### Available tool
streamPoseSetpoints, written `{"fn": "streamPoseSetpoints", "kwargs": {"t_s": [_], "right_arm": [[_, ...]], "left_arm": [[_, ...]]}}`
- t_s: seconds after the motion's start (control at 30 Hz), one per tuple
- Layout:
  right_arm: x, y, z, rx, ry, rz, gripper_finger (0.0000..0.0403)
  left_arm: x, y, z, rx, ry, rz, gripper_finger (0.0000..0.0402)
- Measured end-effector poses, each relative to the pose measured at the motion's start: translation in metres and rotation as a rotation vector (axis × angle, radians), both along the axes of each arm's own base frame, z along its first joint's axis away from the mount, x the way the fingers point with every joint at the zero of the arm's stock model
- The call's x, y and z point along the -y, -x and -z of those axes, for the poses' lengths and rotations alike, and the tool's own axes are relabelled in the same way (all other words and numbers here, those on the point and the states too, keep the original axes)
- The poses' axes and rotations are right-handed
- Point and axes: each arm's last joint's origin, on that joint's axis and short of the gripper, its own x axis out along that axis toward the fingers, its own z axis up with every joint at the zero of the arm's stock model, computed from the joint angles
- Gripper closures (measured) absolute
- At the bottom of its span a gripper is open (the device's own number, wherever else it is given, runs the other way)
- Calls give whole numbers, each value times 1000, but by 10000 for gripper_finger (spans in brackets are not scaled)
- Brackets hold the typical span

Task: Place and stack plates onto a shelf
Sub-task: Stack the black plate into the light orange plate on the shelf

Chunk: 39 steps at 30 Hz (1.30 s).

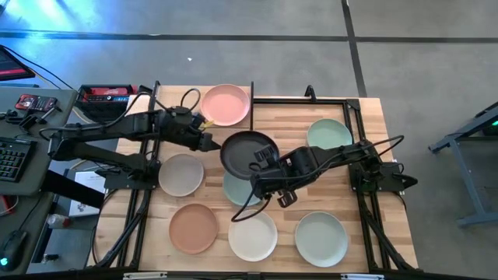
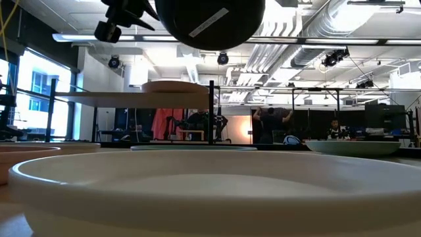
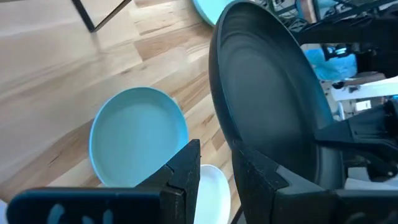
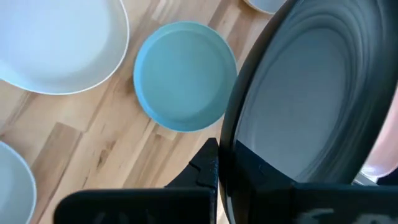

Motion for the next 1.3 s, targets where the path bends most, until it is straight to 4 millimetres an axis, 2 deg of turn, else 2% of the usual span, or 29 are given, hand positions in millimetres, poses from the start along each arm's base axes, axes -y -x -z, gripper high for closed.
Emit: {"fn": "streamPoseSetpoints", "kwargs": {"t_s": [0.43, 0.67, 1.3], "right_arm": [[-2, -2, 13, -60, -16, -12, 403], [-1, -2, 13, -54, 1, -6, 403], [1, -2, 12, -39, 45, 13, 403]], "left_arm": [[-1, -5, 1, 14, -3, 0, 321], [-1, -7, 4, -9, 1, 0, 321], [-3, -31, 22, -49, 41, 68, 321]]}}
